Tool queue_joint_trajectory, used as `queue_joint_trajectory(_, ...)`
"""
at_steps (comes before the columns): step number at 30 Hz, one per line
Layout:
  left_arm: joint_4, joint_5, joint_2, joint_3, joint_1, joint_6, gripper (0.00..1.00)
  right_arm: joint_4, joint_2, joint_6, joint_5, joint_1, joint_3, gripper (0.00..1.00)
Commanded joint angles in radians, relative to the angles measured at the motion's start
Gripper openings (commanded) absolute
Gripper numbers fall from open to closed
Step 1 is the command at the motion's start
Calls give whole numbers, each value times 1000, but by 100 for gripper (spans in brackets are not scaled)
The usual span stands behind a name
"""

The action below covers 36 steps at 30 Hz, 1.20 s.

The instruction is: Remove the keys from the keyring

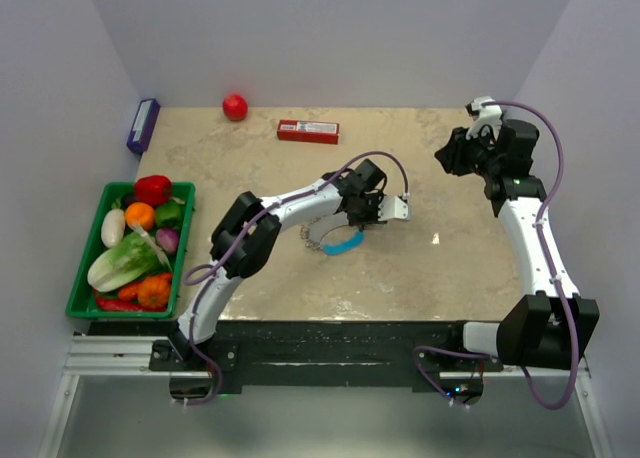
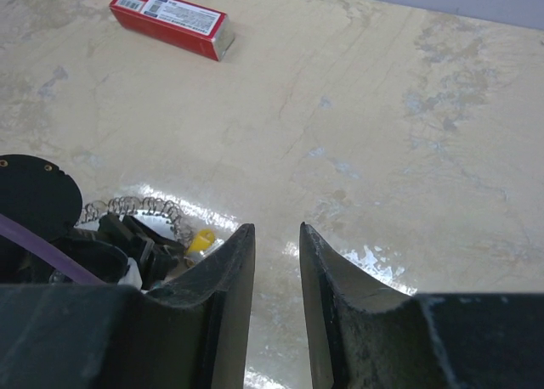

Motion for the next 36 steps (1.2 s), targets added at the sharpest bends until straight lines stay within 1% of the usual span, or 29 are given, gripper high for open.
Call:
queue_joint_trajectory(1,-4,2,29,46,6,-15,21,41,-29,10,-24,-5,-6,33)
queue_joint_trajectory(2,-7,-1,27,47,6,-16,11,39,-29,8,-24,-4,-6,34)
queue_joint_trajectory(3,-5,-2,27,46,5,-19,3,38,-31,7,-26,-5,-4,34)
queue_joint_trajectory(4,-10,-7,24,46,6,-24,0,36,-29,4,-26,-4,-3,35)
queue_joint_trajectory(7,-13,11,-11,27,10,-33,0,23,-26,-10,-33,-4,5,39)
queue_joint_trajectory(11,-39,68,-121,7,17,-51,0,6,-31,-27,-59,-4,23,45)
queue_joint_trajectory(14,-47,111,-215,-34,23,-68,0,-8,-32,-35,-81,-5,38,46)
queue_joint_trajectory(16,-9,110,-271,-91,23,-79,0,-11,-31,-36,-85,-4,45,47)
queue_joint_trajectory(20,13,96,-264,-120,25,-82,1,-13,-34,-29,-99,-4,42,47)
queue_joint_trajectory(21,16,101,-254,-113,26,-85,9,-10,-33,-27,-104,-4,39,47)
queue_joint_trajectory(22,18,108,-226,-105,28,-85,26,-10,-31,-24,-108,-4,37,47)
queue_joint_trajectory(24,10,113,-192,-64,31,-84,28,-10,-29,-22,-112,-4,37,47)
queue_joint_trajectory(26,1,111,-134,-25,39,-84,37,-10,-31,-22,-110,-4,39,47)
queue_joint_trajectory(28,-37,136,-71,50,46,-90,41,-8,-34,-24,-108,-4,37,48)
queue_joint_trajectory(30,-77,154,-36,117,62,-107,43,-7,-40,-27,-105,-5,32,51)
queue_joint_trajectory(32,-105,185,0,145,72,-117,43,-5,-43,-30,-101,-4,29,54)
queue_joint_trajectory(36,-177,249,35,196,86,-149,43,-2,-46,-30,-101,-5,14,55)
